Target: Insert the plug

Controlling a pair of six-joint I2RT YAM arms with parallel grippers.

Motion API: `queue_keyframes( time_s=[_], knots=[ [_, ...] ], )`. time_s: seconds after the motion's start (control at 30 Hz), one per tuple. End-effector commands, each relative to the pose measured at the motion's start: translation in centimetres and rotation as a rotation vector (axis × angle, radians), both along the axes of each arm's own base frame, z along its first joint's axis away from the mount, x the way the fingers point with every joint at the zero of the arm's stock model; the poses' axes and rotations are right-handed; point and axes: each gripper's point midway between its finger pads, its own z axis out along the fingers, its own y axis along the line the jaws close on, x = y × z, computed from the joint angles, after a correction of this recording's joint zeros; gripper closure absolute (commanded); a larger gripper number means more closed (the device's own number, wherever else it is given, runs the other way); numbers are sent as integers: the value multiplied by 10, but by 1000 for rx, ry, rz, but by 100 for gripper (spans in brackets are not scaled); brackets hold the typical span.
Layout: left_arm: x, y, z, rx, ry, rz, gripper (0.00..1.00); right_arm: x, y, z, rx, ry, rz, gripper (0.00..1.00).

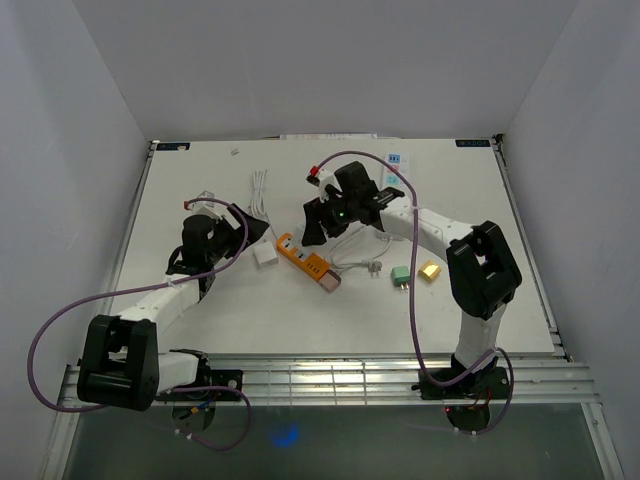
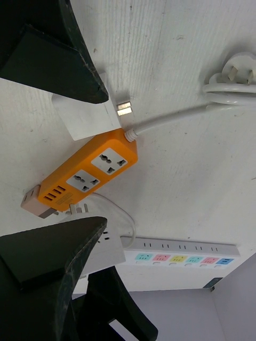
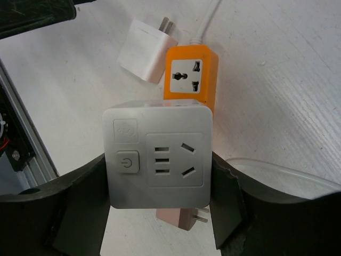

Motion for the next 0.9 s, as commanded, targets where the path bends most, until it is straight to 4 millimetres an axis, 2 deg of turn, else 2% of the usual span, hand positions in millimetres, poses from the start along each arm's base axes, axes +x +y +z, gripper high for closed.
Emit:
queue_keyframes(
  time_s=[0.0, 0.1, 0.3, 0.87],
  knots=[
    [-1, 2, -1, 15, -12, 4, 2, 10, 5, 11, 3, -54, -13, 85],
    [0, 3, -2, 19, -10, 6, 2, 11, 3, 12, 9, -85, -17, 85],
    [0, 2, -4, 21, -5, 4, 2, 11, 0, 3, -8, -108, -24, 86],
    [-1, 7, -3, 33, -15, 25, 2, 11, 11, -8, -45, -147, -20, 86]
  ],
)
